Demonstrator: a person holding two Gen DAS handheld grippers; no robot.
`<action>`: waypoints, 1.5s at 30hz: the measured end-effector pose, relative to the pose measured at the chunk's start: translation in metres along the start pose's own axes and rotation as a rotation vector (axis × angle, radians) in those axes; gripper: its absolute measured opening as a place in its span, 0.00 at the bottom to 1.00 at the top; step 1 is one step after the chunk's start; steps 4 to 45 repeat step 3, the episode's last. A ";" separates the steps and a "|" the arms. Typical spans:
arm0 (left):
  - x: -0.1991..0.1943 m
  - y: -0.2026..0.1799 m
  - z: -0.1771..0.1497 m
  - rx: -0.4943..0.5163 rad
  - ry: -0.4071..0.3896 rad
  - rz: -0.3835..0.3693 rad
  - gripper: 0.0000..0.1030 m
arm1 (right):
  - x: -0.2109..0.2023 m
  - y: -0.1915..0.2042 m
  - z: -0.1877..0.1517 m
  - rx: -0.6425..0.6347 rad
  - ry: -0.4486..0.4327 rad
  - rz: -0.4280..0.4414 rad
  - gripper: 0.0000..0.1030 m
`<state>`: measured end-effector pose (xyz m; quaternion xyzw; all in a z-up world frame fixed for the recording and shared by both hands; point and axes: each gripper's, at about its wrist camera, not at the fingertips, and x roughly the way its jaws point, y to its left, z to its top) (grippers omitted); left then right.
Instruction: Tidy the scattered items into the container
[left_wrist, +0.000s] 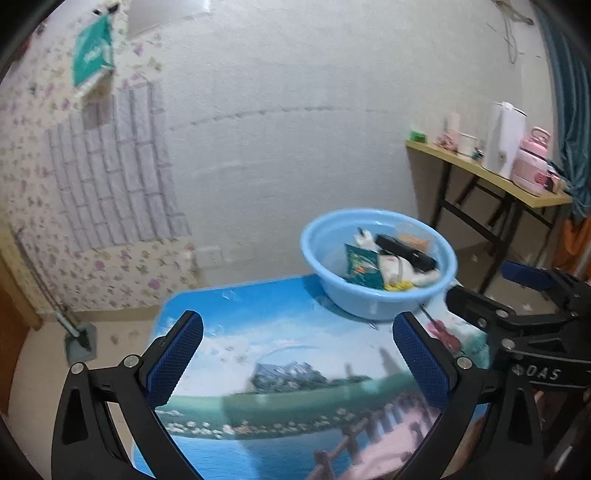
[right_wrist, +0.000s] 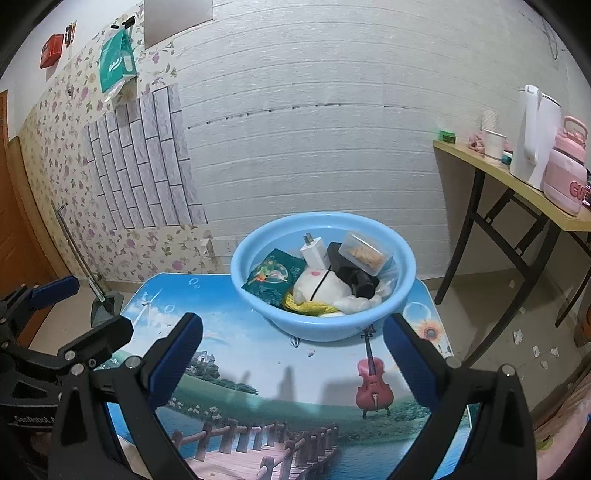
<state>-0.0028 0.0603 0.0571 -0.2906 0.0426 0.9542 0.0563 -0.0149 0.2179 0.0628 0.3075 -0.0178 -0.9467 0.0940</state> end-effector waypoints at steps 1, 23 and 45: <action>-0.001 0.000 0.000 0.003 -0.005 0.020 1.00 | 0.000 0.001 0.000 -0.004 0.001 -0.001 0.97; 0.001 0.001 0.000 0.005 0.009 0.024 1.00 | -0.001 0.001 -0.002 -0.011 0.002 -0.002 0.97; 0.001 0.001 0.000 0.005 0.009 0.024 1.00 | -0.001 0.001 -0.002 -0.011 0.002 -0.002 0.97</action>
